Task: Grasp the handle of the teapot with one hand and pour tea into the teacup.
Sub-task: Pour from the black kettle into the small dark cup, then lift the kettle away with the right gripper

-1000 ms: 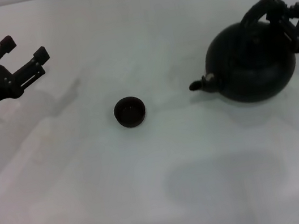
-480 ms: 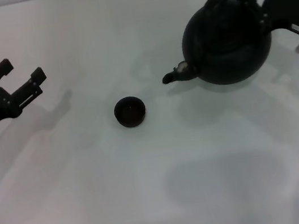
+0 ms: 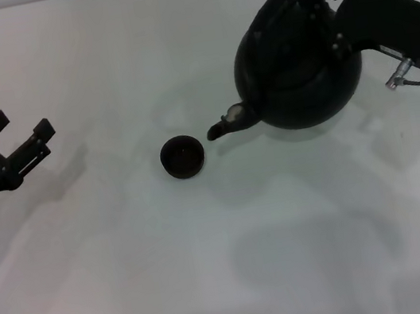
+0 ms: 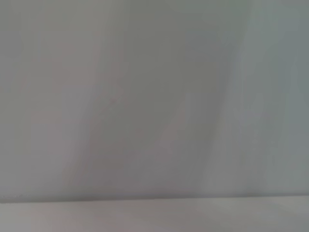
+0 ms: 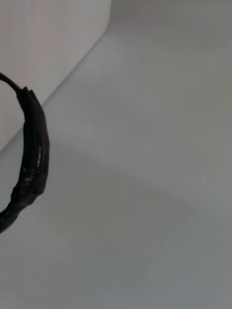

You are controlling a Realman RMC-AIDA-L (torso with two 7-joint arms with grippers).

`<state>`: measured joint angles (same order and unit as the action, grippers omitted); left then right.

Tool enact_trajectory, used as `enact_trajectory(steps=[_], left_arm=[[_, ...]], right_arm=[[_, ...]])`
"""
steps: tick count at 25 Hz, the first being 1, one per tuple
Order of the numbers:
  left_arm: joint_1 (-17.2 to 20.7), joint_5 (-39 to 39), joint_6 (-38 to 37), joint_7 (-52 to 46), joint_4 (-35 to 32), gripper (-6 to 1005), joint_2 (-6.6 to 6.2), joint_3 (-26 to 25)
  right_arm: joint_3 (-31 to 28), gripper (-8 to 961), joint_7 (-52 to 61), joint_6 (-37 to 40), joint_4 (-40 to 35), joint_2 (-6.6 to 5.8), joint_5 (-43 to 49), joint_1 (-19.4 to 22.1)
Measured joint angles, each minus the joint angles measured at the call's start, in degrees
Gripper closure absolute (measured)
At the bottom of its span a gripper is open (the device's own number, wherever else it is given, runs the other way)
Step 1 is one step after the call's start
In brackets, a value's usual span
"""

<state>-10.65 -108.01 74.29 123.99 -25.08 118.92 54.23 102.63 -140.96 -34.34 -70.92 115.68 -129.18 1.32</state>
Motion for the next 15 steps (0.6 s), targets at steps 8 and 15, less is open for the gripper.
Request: enact_trajectory(steps=[8,15], left_arm=[[0.73,-0.01,-0.06,0.03,0.04,119,-0.1,-0.01],[0.26,-0.01,-0.55,0.15,0.04,120,-0.16,0.0]], right_arm=[[6.13,835,-0.25,10.11,-6.18,-0.01,1.97,0.64],[9.8,834,-0.5,17.59,-9.3,-0.02,3.73,0.35]])
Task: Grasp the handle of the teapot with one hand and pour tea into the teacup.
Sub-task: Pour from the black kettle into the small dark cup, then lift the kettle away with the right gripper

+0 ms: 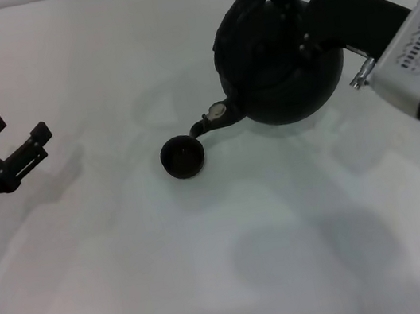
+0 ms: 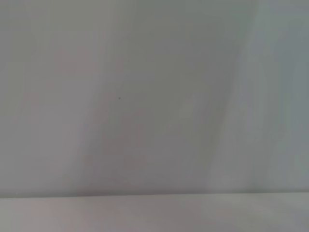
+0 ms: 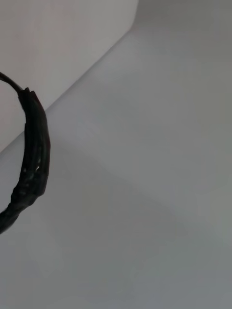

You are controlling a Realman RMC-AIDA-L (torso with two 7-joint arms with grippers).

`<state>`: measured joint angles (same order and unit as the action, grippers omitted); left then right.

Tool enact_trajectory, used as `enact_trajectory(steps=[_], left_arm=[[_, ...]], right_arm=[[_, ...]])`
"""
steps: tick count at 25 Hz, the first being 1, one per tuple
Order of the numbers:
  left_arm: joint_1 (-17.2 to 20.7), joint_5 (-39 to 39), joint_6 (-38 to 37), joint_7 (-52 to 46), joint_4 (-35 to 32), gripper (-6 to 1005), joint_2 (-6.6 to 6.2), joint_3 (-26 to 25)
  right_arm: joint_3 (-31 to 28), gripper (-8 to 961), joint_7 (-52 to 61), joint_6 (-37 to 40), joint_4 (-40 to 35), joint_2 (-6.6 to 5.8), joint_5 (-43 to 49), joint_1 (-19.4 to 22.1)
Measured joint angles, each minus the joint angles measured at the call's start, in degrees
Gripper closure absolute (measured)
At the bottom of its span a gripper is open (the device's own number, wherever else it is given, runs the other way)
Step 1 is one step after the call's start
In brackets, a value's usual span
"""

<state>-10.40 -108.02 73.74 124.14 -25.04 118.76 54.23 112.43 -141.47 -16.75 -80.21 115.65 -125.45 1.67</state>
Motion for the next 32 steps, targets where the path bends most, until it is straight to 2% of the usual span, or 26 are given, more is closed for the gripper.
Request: enact_trajectory(steps=[8,17,32], left_arm=[[-1.1,0.28,-0.99,0.7,0.14,120,-0.13,0.0],[-1.61,0.35,-2.17,0.82,0.18,120,-0.11,0.26],[-1.98,0.36,-4.26,1.02,0.3,121,-0.11,0.35]], right_arm=[[5.93,833,-0.04,11.01,-4.07,-0.03,5.47,-0.34],[8.13,836,0.03,12.61,-5.81,-0.13,7.05,0.16],[13.58,841,-0.48,22.73,-7.09,0.0,11.43,-0.63]])
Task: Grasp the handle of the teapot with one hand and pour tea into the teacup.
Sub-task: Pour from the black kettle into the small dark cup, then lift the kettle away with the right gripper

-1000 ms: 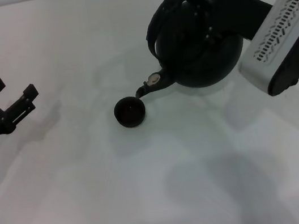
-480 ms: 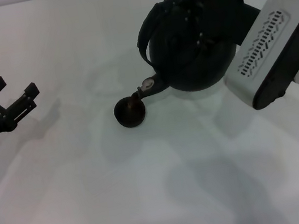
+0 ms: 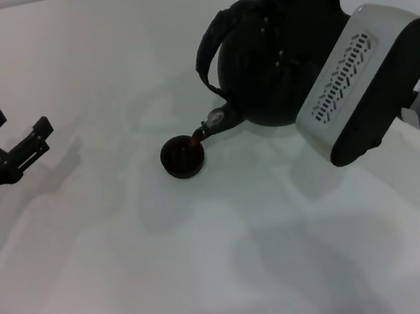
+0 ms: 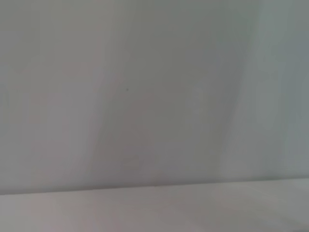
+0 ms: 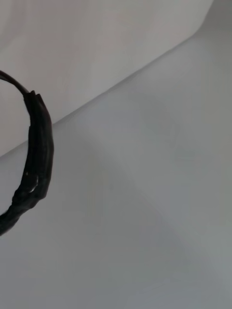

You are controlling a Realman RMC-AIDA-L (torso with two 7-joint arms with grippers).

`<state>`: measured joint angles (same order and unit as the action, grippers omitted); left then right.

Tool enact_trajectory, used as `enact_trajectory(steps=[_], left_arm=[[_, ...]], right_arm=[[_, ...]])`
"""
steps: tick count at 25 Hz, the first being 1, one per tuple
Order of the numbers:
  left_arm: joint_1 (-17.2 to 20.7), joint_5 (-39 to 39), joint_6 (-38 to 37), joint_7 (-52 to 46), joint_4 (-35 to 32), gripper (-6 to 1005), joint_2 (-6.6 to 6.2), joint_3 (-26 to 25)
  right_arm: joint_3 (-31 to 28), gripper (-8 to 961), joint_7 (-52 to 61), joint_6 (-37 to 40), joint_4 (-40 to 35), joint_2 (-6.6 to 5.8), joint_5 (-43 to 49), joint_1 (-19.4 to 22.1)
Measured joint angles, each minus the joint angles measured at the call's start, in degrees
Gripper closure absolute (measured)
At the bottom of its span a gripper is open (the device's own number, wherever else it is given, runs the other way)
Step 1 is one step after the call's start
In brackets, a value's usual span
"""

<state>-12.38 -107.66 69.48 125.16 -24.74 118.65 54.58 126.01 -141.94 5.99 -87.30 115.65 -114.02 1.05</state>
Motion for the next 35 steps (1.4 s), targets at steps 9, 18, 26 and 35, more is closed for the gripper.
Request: enact_trajectory(steps=[9,18,26,35], left_arm=[[-0.83,0.0,-0.41,1.74,1.65,120,0.11,-0.06],[-1.77,-0.01,-1.56,2.1,2.6,120,0.0,-0.05],[-1.96,-0.01,-1.78,2.92,2.6,120,0.04,0.0],[-2.6,-0.01,-1.79,2.98,2.59,120,-0.01,0.0]], right_arm=[[0.26,840,-0.1,0.6,-0.08,-0.08,0.11,-0.28],[0.16,843,-0.11,0.65,-0.08,-0.16,0.12,-0.5],[-0.04,843,-0.1,0.7,0.03,-0.16,0.11,-0.77],[-0.19,843,-0.08,0.7,0.49,-0.16,0.11,-0.93]])
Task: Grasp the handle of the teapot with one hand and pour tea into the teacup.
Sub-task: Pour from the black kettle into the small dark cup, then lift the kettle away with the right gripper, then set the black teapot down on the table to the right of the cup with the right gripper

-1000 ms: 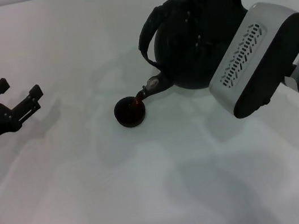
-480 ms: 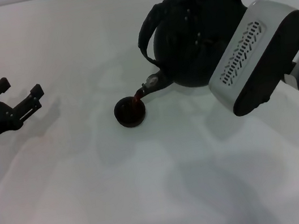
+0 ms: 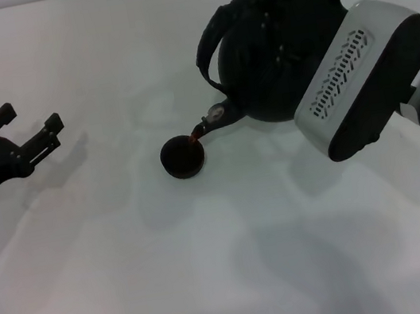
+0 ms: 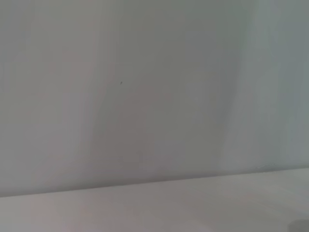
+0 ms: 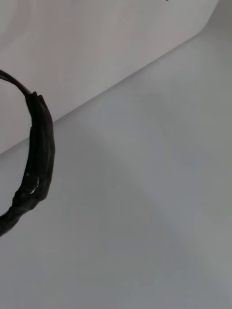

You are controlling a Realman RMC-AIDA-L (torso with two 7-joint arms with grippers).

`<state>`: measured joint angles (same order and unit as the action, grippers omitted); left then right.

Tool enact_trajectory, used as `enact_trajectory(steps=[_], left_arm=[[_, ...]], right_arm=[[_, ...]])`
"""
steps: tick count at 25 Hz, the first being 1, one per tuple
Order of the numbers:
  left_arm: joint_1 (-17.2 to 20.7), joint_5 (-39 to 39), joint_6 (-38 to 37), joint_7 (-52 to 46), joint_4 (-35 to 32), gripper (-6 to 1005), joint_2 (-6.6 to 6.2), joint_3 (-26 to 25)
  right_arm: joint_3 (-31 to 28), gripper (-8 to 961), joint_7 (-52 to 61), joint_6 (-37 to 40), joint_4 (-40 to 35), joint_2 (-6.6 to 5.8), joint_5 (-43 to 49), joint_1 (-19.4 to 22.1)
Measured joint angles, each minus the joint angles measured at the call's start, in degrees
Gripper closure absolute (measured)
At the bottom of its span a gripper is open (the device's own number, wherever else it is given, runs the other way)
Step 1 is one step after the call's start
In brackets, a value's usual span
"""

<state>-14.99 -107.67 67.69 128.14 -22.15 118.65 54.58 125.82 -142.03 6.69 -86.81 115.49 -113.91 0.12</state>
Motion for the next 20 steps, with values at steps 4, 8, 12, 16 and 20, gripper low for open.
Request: enact_trajectory(steps=[4,8,12,16,20], left_arm=[[-0.14,0.0,0.02,0.0,-0.03,120,0.01,0.0],[-0.19,0.0,0.05,0.0,-0.15,121,0.01,0.0],[-0.23,0.0,0.08,0.0,-0.09,121,0.01,0.01],[-0.42,0.0,0.08,0.0,-0.02,121,0.08,0.01],[-0.52,0.0,0.29,0.0,0.07,121,0.18,0.07]], right_arm=[[-0.74,843,0.88,-0.26,0.67,0.05,-0.52,0.33],[-4.07,843,5.2,-5.5,2.45,-0.06,-1.69,0.66],[-12.45,843,11.2,-20.67,6.76,-0.01,-6.47,1.31],[-19.87,842,11.49,-34.32,13.06,0.02,-15.24,0.94],[-26.89,842,11.79,-43.58,18.44,0.01,-18.09,0.72]])
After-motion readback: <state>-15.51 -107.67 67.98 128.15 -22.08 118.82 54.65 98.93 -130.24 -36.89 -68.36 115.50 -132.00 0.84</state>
